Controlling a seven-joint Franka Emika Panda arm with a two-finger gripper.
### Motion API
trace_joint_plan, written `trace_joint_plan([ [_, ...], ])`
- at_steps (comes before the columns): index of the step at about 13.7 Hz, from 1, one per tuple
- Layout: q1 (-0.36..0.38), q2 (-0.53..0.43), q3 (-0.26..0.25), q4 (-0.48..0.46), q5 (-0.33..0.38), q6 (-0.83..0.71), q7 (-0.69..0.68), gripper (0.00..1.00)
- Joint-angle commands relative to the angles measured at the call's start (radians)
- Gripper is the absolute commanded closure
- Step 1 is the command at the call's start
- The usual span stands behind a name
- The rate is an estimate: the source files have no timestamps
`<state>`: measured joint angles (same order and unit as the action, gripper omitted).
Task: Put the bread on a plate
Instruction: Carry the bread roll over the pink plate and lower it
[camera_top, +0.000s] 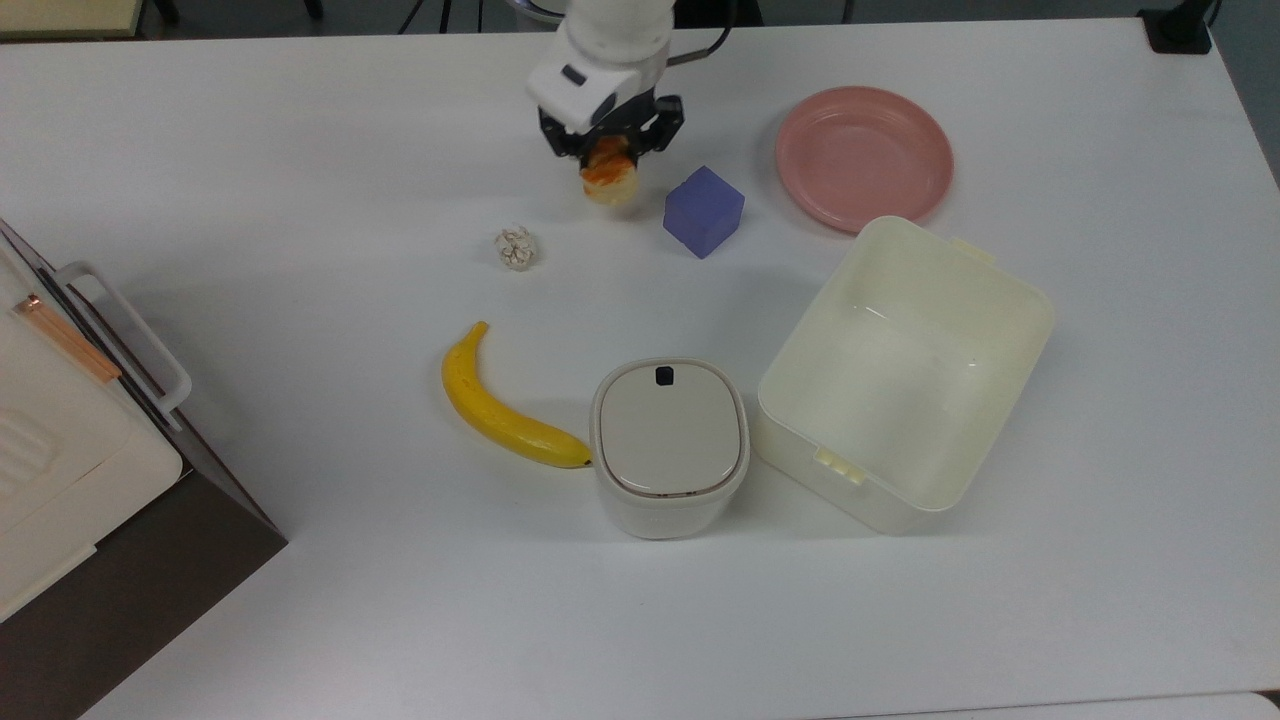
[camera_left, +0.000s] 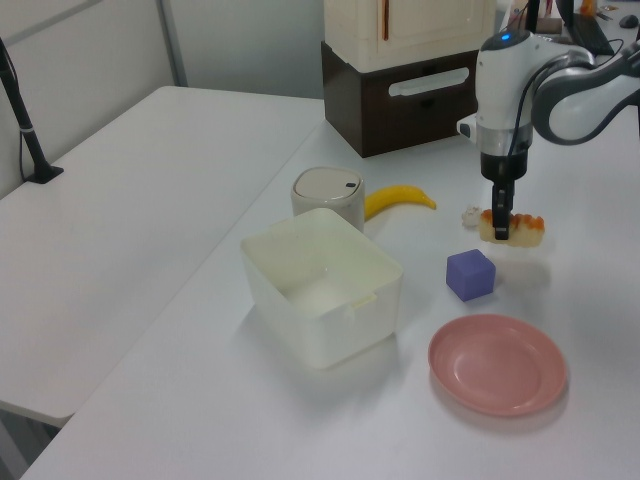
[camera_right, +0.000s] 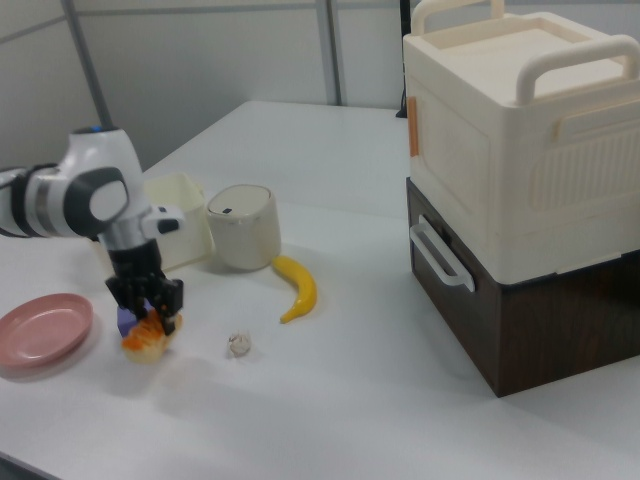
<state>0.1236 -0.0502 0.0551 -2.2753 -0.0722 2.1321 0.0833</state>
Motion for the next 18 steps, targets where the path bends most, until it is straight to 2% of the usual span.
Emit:
trace_joint_plan([
  [1,0.017,-0.019,0.095,0.068,-0.003,-0.078,0.130,0.49],
  [2,0.030,-0.013,0.145,0.110,0.006,-0.096,0.180,0.49],
  [5,0.071,0.059,0.242,0.201,0.012,-0.092,0.338,0.48],
  [8,0.129,0.143,0.281,0.276,0.005,-0.095,0.435,0.43],
  [10,0.185,0.206,0.281,0.286,-0.005,-0.087,0.490,0.35],
  [11,0.203,0.237,0.281,0.307,-0.006,-0.086,0.506,0.25],
  [12,0.211,0.250,0.281,0.316,-0.012,-0.087,0.509,0.07],
  [13,0.214,0.253,0.281,0.318,-0.020,-0.087,0.509,0.00],
  [18,0.189,0.219,0.270,0.364,-0.029,-0.150,0.501,0.00],
])
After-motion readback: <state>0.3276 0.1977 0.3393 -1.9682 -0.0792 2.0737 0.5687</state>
